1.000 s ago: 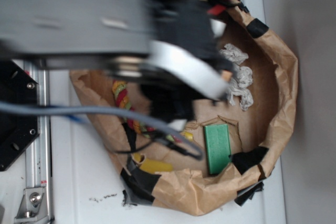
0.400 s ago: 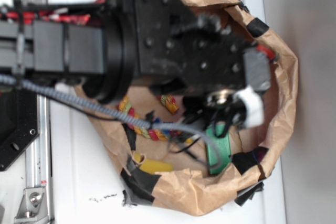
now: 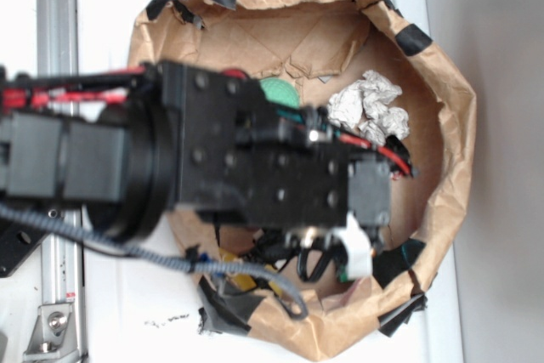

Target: Grab the green block.

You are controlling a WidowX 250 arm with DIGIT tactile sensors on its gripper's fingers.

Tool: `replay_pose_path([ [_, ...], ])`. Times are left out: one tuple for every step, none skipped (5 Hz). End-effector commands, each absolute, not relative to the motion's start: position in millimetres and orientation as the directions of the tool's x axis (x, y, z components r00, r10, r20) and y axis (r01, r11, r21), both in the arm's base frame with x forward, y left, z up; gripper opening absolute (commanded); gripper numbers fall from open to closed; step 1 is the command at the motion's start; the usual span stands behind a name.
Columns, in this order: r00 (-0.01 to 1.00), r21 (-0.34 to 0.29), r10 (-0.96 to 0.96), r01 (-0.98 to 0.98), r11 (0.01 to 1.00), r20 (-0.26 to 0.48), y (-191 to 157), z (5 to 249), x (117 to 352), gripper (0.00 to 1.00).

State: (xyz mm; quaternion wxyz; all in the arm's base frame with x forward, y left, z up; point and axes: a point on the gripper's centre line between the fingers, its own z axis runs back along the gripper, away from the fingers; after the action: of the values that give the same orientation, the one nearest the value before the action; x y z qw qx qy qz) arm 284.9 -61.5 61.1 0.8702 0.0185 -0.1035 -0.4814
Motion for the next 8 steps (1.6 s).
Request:
replay_pose_path([
  [0.397, 0.199, -0.896, 0.879, 0.434, 0.2, -93.7, 45.5, 300.4, 1.0],
  [0.366, 0.19, -0.904, 0.893, 0.408, 0.22, -97.7, 40.9, 311.1, 1.0],
  [0.425, 0.134, -0.889, 0.884, 0.448, 0.169, -89.0, 18.8, 319.0, 0.9],
  [0.455, 0.097, -0.877, 0.876, 0.472, 0.152, -74.0, 11.8, 316.7, 0.0],
  [0.508, 0.075, -0.837, 0.844, 0.531, 0.202, -61.5, 33.6, 306.1, 0.0],
  [0.594, 0.09, -0.783, 0.783, 0.616, 0.185, -49.1, 58.7, 291.9, 0.0],
  [0.778, 0.046, -0.608, 0.609, 0.792, 0.156, -14.2, 109.4, 276.9, 0.0],
  [0.909, 0.002, -0.391, 0.395, 0.919, 0.147, 7.3, 145.8, 272.6, 0.0],
])
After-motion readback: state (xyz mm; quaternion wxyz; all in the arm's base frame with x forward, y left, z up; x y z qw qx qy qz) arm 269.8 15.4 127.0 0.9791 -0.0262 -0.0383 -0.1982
